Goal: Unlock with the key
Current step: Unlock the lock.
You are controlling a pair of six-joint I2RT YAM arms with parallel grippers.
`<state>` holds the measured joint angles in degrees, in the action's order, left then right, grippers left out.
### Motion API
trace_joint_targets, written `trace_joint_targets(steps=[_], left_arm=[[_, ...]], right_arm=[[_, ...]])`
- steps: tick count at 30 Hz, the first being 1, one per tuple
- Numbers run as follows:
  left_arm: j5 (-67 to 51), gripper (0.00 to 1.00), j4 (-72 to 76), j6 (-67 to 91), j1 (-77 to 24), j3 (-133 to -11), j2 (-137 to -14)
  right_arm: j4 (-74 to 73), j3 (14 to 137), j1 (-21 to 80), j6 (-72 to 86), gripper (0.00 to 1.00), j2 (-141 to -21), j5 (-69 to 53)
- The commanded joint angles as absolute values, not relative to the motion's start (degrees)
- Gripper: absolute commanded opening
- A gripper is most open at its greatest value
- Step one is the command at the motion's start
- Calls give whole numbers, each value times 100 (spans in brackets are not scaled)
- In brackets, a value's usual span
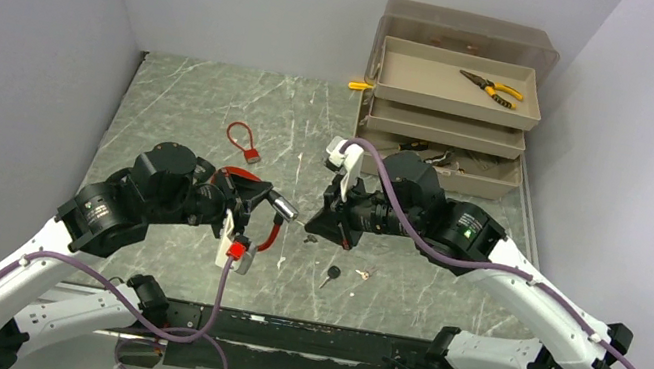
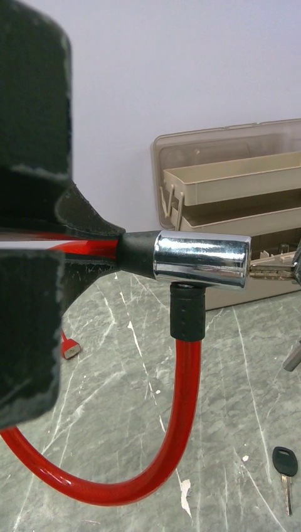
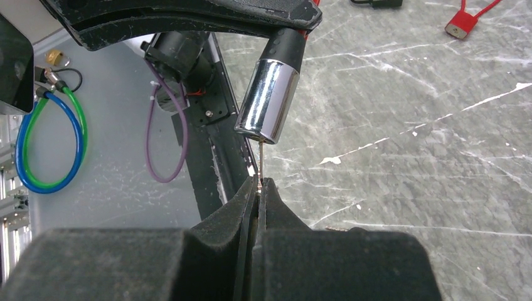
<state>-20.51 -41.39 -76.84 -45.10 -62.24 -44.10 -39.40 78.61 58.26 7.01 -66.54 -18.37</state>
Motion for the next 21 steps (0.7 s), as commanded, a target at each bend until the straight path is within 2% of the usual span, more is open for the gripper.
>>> trace_joint_targets(steps=[1,21], left_arm=[[-2145,0,-3732,-7642,-4531,-6360,-4346],[-2241,0,-3873,-7774,-4544,-6318,-4297]], right_arm=[[-3624,8097,5818,619,0,-6668,-1916],[-3384,7987,5727,588,0,-6639,-1488]])
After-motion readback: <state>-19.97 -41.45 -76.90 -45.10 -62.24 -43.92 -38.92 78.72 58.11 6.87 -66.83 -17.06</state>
